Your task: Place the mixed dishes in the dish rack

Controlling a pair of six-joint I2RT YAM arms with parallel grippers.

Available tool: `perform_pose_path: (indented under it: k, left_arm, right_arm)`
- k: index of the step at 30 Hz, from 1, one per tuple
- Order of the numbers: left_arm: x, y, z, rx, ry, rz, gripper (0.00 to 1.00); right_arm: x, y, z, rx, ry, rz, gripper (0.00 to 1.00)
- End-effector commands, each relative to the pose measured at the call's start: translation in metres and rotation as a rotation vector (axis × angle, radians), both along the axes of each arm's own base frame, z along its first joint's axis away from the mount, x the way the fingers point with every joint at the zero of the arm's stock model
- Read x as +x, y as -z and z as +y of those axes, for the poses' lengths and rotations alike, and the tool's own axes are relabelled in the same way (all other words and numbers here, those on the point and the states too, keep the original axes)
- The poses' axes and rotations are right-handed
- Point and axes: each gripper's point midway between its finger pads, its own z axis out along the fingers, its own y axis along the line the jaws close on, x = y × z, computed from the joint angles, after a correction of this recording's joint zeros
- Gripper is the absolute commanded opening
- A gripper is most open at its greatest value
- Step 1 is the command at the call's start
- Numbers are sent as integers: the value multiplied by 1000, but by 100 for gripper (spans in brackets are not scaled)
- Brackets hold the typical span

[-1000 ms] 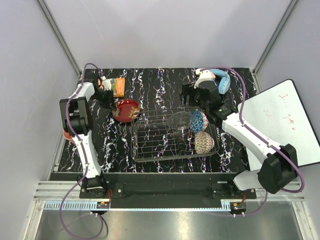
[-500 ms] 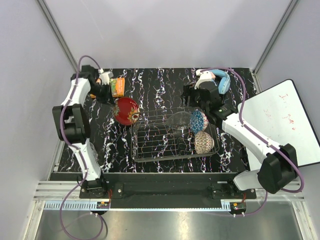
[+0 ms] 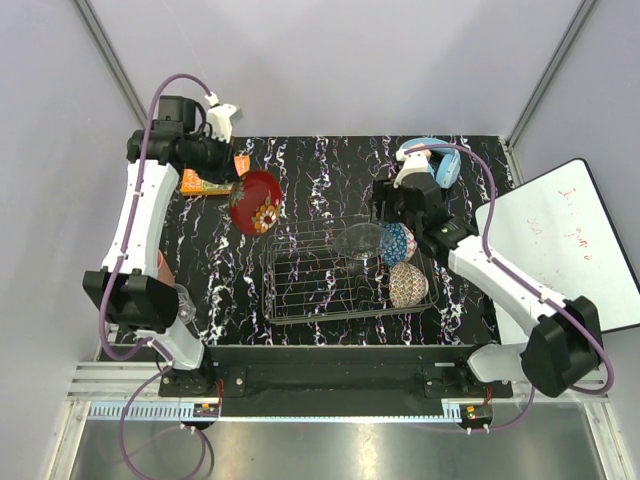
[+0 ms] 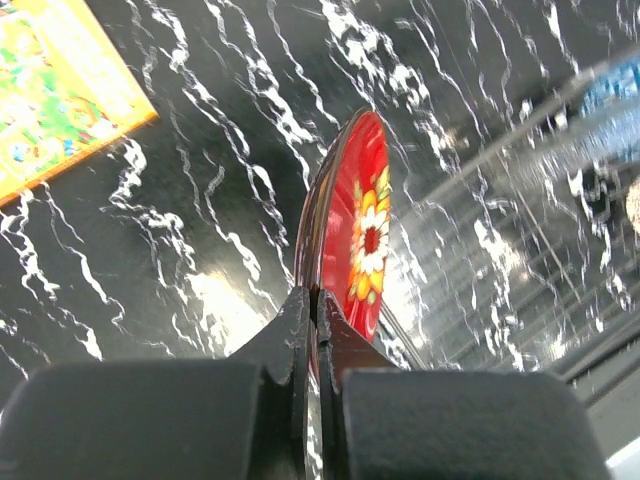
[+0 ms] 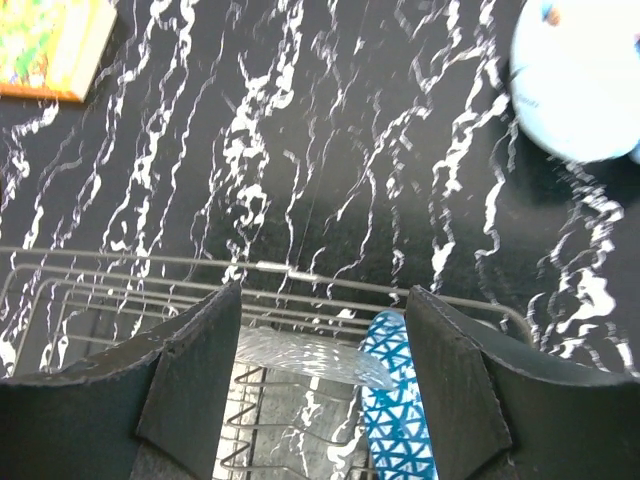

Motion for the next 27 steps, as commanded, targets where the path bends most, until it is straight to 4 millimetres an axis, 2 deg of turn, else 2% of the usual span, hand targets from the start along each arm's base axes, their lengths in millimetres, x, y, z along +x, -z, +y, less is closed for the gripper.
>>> perform_pose_path:
  k: [1, 2, 4, 5, 6, 7, 8, 10, 11, 15, 20, 23, 27]
  left_arm:
    - [-26, -70, -4, 101, 19, -189, 0]
    - [-36, -88, -19, 109, 63, -239, 0]
    - [-55, -99, -25, 162, 87, -271, 0]
    - [-70, -100, -45, 171, 154, -280, 0]
    - [-79, -99, -52, 193, 185, -284, 0]
    - [-88, -100, -50, 241, 175, -302, 0]
    - [-104, -90, -71, 264, 250, -295, 0]
    - [-118, -85, -75, 337, 270, -318, 0]
    - [-132, -73, -91, 359, 343, -308, 0]
    - [-140, -55, -106, 426, 422, -292, 0]
    - [-158, -35, -148, 526, 600, -340, 0]
    - [-158, -28, -173, 546, 668, -358, 0]
    - [-156, -5, -204, 558, 741, -338, 0]
  right_arm:
    - [4, -47, -24, -1, 82, -142, 74]
    - [4, -51, -28, 0, 95, -153, 74]
    - [4, -71, -40, 12, 136, -197, 75]
    - [3, -77, -44, 16, 151, -212, 75]
    - [2, -87, -51, 20, 179, -234, 75]
    - [-1, -97, -56, 31, 193, -257, 75]
    - [-3, -102, -61, 35, 209, -270, 75]
    - [-9, -115, -70, 48, 237, -304, 75]
    - [-11, -118, -74, 45, 251, -314, 75]
    - [-22, -127, -89, 46, 298, -346, 74]
    - [-38, -133, -104, 60, 330, -378, 73]
    - [-47, -134, -112, 68, 353, -390, 72]
    - [-55, -130, -120, 51, 370, -388, 72]
